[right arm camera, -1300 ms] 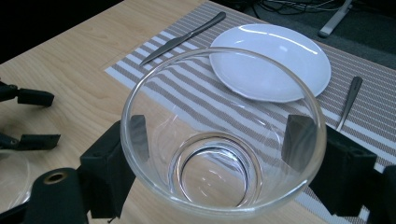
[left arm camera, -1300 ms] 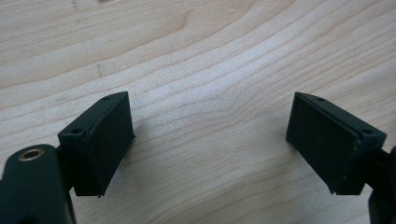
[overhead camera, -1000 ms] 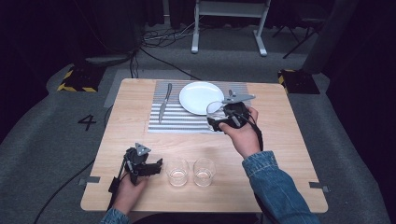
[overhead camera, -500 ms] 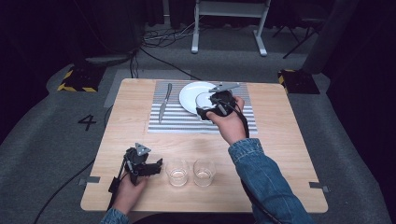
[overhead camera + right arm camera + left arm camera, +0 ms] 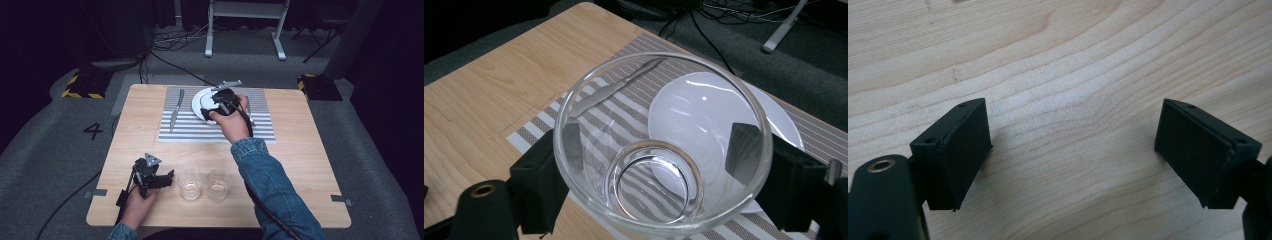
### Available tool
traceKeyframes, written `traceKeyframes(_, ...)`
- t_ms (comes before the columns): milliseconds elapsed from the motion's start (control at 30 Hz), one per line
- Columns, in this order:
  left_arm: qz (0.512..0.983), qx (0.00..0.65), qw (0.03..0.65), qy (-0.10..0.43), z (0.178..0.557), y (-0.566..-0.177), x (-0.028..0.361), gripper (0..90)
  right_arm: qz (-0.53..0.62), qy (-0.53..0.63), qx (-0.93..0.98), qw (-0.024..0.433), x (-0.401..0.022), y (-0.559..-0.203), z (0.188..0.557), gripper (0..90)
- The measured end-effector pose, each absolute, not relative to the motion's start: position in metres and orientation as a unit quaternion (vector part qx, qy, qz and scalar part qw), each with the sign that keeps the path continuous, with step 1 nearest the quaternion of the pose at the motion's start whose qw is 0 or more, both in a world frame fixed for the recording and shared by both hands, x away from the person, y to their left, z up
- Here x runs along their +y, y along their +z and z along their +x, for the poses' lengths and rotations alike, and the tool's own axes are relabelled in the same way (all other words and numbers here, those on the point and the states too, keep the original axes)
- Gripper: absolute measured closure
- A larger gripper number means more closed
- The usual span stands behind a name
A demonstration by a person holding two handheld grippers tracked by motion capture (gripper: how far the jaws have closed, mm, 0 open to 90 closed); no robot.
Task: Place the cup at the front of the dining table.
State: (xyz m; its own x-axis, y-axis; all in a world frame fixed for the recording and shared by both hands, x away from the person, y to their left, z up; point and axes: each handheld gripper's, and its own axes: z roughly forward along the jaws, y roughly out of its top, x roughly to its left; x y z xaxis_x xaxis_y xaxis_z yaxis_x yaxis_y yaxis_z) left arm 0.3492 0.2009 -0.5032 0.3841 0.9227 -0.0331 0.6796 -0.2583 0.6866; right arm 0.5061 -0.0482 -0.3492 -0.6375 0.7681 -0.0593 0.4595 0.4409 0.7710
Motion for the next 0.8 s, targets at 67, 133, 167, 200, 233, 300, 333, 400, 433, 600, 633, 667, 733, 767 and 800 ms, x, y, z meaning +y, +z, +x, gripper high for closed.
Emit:
traceKeyframes(67, 0.769, 0.521, 0.317, 0.192, 0.349, -0.503, 0.201, 15.0, 0.368, 0.372, 0.827, 0.203, -0.042, -0.351, 0.510, 19.9)
traceKeyframes(133, 0.769, 0.521, 0.317, 0.192, 0.349, -0.503, 0.201, 15.0, 0.365, 0.370, 0.830, 0.202, -0.037, -0.354, 0.514, 19.9)
traceKeyframes(167, 0.769, 0.521, 0.316, 0.192, 0.349, -0.503, 0.201, 15.0, 0.368, 0.368, 0.831, 0.198, -0.033, -0.355, 0.516, 19.9)
traceKeyframes(200, 0.769, 0.521, 0.317, 0.192, 0.349, -0.503, 0.201, 15.0, 0.366, 0.364, 0.833, 0.200, -0.030, -0.358, 0.519, 19.9)
traceKeyframes(233, 0.769, 0.521, 0.317, 0.192, 0.349, -0.503, 0.201, 15.0, 0.367, 0.364, 0.833, 0.197, -0.025, -0.361, 0.522, 19.9)
traceKeyframes(300, 0.770, 0.521, 0.316, 0.192, 0.349, -0.503, 0.201, 15.0, 0.370, 0.365, 0.833, 0.189, -0.018, -0.365, 0.526, 19.9)
traceKeyframes(333, 0.769, 0.521, 0.316, 0.192, 0.349, -0.503, 0.201, 15.0, 0.369, 0.364, 0.834, 0.190, -0.016, -0.367, 0.528, 19.9)
traceKeyframes(400, 0.769, 0.521, 0.316, 0.192, 0.349, -0.503, 0.201, 15.0, 0.369, 0.357, 0.838, 0.185, -0.005, -0.375, 0.533, 19.9)
traceKeyframes(433, 0.769, 0.521, 0.317, 0.192, 0.349, -0.503, 0.201, 15.0, 0.369, 0.357, 0.838, 0.185, -0.005, -0.375, 0.533, 19.9)
traceKeyframes(600, 0.770, 0.520, 0.316, 0.192, 0.349, -0.503, 0.201, 15.0, 0.363, 0.353, 0.842, 0.185, 0.008, -0.387, 0.543, 19.9)
traceKeyframes(633, 0.770, 0.521, 0.316, 0.192, 0.349, -0.503, 0.201, 15.0, 0.364, 0.353, 0.842, 0.184, 0.010, -0.390, 0.544, 19.9)
traceKeyframes(667, 0.770, 0.520, 0.316, 0.192, 0.349, -0.503, 0.201, 15.0, 0.369, 0.351, 0.842, 0.181, 0.012, -0.393, 0.546, 19.9)
traceKeyframes(733, 0.770, 0.521, 0.316, 0.192, 0.349, -0.503, 0.201, 15.0, 0.372, 0.351, 0.841, 0.177, 0.015, -0.399, 0.549, 19.9)
traceKeyframes(767, 0.770, 0.521, 0.314, 0.192, 0.349, -0.503, 0.201, 15.0, 0.369, 0.352, 0.842, 0.177, 0.017, -0.402, 0.551, 19.9)
traceKeyframes(800, 0.771, 0.520, 0.315, 0.191, 0.349, -0.503, 0.201, 15.0, 0.370, 0.351, 0.842, 0.174, 0.019, -0.405, 0.552, 19.9)
